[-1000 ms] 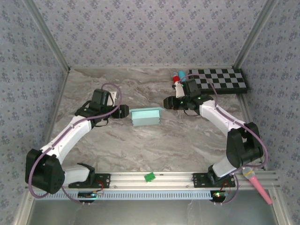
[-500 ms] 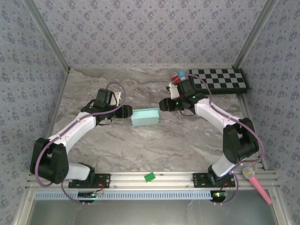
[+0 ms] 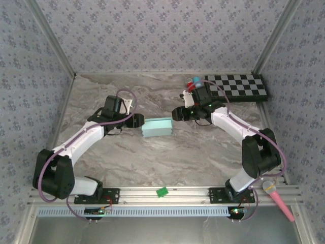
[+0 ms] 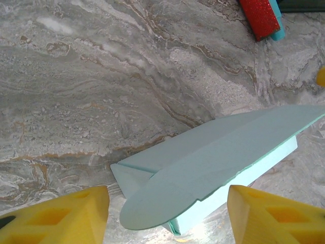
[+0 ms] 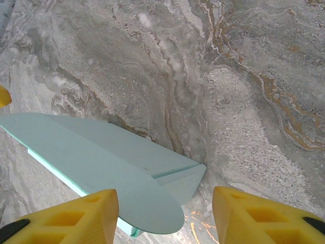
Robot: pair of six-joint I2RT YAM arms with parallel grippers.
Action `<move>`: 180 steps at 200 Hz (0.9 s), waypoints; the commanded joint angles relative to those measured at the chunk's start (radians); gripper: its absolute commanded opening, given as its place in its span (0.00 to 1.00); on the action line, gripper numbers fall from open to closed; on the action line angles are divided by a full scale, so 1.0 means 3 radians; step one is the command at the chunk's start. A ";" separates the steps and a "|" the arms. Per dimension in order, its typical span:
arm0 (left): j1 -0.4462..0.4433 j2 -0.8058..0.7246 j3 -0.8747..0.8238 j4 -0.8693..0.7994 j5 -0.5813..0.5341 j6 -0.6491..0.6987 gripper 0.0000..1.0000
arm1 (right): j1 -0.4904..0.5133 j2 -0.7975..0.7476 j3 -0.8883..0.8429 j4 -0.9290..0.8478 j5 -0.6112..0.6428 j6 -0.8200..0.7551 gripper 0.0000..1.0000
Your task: Fold the paper box
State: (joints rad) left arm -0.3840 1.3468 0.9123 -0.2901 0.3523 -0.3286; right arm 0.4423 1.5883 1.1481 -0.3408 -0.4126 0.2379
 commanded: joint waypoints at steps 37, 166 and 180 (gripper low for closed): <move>0.0007 -0.0113 -0.0059 0.0006 0.0124 0.0215 0.60 | 0.0057 -0.0233 -0.0147 0.0078 -0.0127 -0.0178 0.59; 0.0007 -0.0144 -0.0097 0.0016 0.0083 0.0399 0.65 | 0.0189 -0.0287 -0.0212 -0.0029 0.0034 -0.0247 0.60; 0.0007 -0.0124 -0.0093 0.0006 0.0100 0.0415 0.65 | 0.0212 -0.0289 -0.0228 -0.0039 0.0063 -0.0246 0.60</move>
State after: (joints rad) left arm -0.3840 1.3239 0.8909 -0.2905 0.3676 -0.2348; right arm 0.4953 1.5276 1.0992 -0.3195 -0.4210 0.1856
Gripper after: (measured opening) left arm 0.650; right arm 0.603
